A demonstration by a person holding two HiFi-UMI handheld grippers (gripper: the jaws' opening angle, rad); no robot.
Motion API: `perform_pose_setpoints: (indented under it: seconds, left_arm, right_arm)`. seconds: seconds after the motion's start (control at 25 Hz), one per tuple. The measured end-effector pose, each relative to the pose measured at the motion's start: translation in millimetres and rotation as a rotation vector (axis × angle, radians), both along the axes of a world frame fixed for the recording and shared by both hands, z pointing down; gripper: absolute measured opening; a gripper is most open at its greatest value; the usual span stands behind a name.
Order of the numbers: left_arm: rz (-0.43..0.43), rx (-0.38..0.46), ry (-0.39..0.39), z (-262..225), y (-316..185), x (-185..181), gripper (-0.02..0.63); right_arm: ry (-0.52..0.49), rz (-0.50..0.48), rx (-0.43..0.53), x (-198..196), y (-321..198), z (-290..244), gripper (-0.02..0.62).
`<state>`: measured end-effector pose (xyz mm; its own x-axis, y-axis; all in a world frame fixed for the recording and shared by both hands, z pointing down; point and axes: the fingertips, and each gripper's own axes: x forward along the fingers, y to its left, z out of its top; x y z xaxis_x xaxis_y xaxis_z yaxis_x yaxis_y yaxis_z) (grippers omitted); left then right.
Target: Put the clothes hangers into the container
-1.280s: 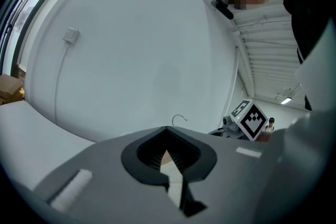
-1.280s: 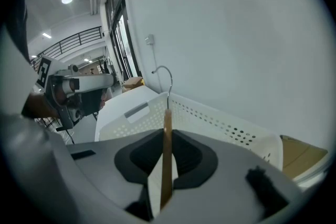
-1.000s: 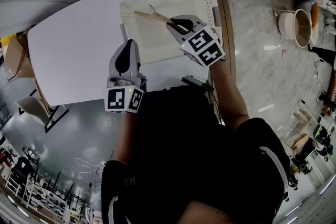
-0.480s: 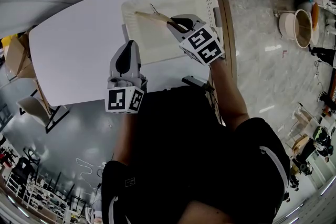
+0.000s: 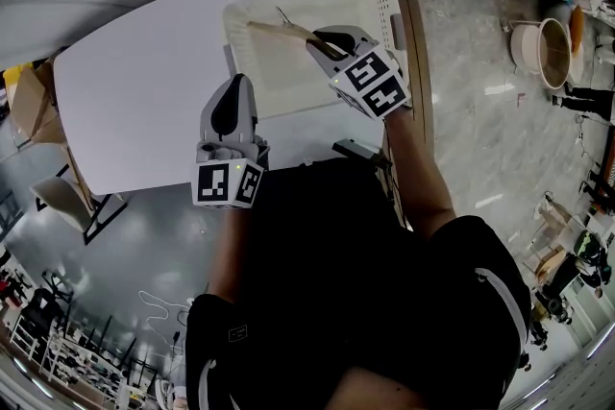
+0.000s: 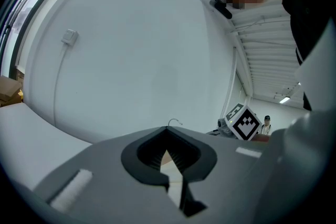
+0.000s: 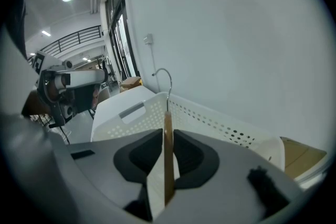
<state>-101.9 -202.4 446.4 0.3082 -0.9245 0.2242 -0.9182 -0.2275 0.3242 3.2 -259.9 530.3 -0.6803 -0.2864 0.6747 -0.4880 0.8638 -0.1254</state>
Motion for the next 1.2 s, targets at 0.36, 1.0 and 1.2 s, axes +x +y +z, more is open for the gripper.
perform_pose_setpoints:
  seconds: [0.36, 1.0, 1.2]
  left_arm:
    - [0.0, 0.006, -0.002, -2, 1, 1, 0.006]
    - [-0.005, 0.001, 0.0, 0, 3, 2, 0.006]
    - [-0.004, -0.001, -0.001, 0, 3, 0, 0.006]
  right_arm:
    - [0.011, 0.006, 0.014, 1, -1, 1, 0.124]
    - [0.07, 0.018, 0.036, 9, -13, 8, 0.169]
    - [0.114, 0.01, 0.067, 12, -21, 12, 0.172]
